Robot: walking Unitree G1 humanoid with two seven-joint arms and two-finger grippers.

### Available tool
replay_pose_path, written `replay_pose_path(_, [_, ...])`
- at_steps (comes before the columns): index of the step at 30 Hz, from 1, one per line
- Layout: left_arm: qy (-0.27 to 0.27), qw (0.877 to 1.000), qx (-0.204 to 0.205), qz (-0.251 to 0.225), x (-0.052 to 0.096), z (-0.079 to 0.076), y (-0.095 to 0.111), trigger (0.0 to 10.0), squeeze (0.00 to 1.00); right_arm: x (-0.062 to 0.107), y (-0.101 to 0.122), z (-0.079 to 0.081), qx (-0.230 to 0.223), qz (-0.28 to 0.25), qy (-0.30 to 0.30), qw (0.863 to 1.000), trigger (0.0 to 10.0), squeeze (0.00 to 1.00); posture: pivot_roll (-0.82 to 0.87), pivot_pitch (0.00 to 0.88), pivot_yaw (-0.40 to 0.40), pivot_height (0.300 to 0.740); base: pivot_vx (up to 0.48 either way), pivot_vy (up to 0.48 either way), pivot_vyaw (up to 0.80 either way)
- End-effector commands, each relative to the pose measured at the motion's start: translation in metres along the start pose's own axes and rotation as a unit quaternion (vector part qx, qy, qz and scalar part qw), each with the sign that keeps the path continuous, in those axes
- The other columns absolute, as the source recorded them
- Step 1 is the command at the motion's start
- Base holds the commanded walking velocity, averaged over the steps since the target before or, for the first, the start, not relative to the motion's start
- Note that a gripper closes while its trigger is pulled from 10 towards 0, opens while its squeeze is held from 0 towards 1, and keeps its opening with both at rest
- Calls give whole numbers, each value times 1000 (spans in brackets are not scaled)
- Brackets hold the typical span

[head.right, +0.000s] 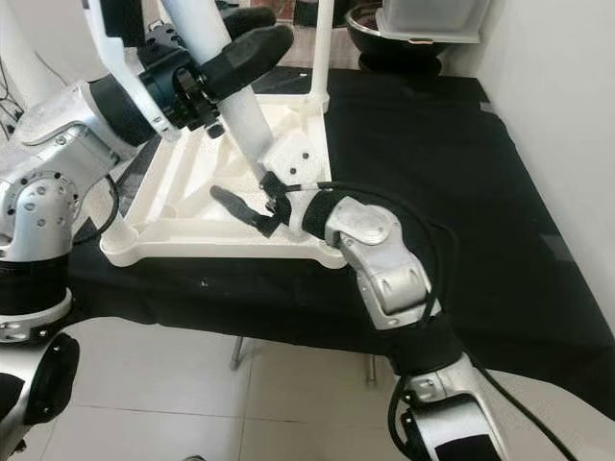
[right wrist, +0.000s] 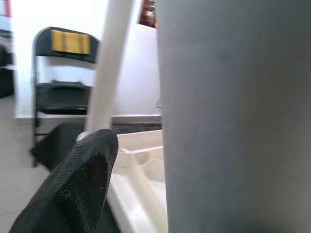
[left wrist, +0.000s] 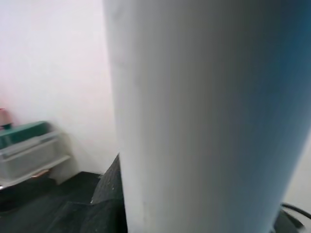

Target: Building children table

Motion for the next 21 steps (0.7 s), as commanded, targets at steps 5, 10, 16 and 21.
replay_pose_path(5, [-99,994,27,-31,-16,-40,10,0,0,-20,-8,26,-51,29,80,995,10000,0,-30,72,-24,740,0,0,0])
replay_pose_path(10, [-112,992,33,-39,-25,-49,16,0,0,-23,-7,36,-46,22,99,994,0,0,-31,71,-23,740,0,0,0])
replay_pose_path(16, [-120,991,34,-45,-31,-53,20,0,0,-24,-7,45,-41,16,119,992,0,0,-33,71,-20,740,0,0,0])
replay_pose_path(21, [-117,992,27,-46,-27,-50,18,0,0,-21,-16,43,-34,38,121,991,0,0,-36,69,-20,740,0,0,0])
Point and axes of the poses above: a point about 5 cm out from each wrist's last joint towards the gripper, its own x axis pointing back from the gripper into the wrist, its own y axis along the axis of the wrist's last joint, z = x × y, the point moved 6 cm from there along -x, pointing out of the wrist towards the gripper, and after that the axes turned 11 degrees about -x, right-handed, at the moved point
